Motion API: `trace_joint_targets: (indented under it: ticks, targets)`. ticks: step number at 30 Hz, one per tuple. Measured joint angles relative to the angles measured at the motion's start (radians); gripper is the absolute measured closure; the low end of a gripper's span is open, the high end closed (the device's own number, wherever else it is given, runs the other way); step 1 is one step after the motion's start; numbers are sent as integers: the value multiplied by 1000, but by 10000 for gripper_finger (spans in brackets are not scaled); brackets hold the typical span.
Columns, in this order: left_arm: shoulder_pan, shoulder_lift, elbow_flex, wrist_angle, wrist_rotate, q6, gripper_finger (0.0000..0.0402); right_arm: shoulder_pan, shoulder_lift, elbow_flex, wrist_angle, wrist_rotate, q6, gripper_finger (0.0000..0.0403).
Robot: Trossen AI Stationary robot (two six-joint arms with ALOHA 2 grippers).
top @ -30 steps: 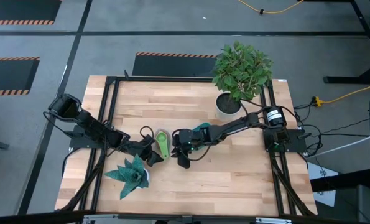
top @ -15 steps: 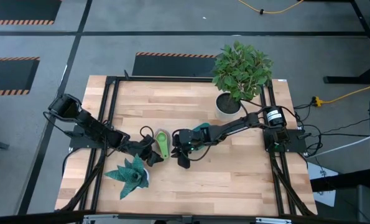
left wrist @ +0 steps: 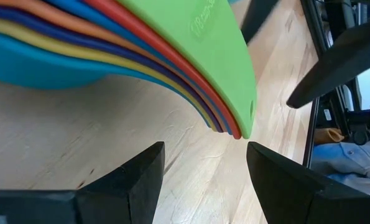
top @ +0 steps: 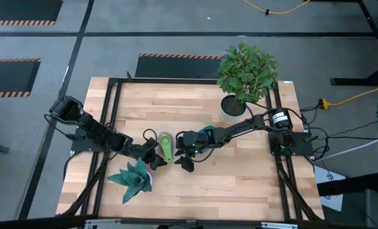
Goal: Nest measuring cups in basket
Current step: Put the stacked measuring cups into the green bin
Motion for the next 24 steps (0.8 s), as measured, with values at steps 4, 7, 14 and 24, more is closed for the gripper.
trace_joint_targets:
  ticks: [4,7,14,24]
  targets:
    - [0,0,0,0,0,0,181,0,0,0,0,0,-1,122]
    - [0,0,0,0,0,0,181,0,0,0,6,0,2,106]
    - [0,0,0,0,0,0,181,0,0,0,9,1,53,103]
    - [0,0,0,0,0,0,181,-16,0,0,11,-58,185,103]
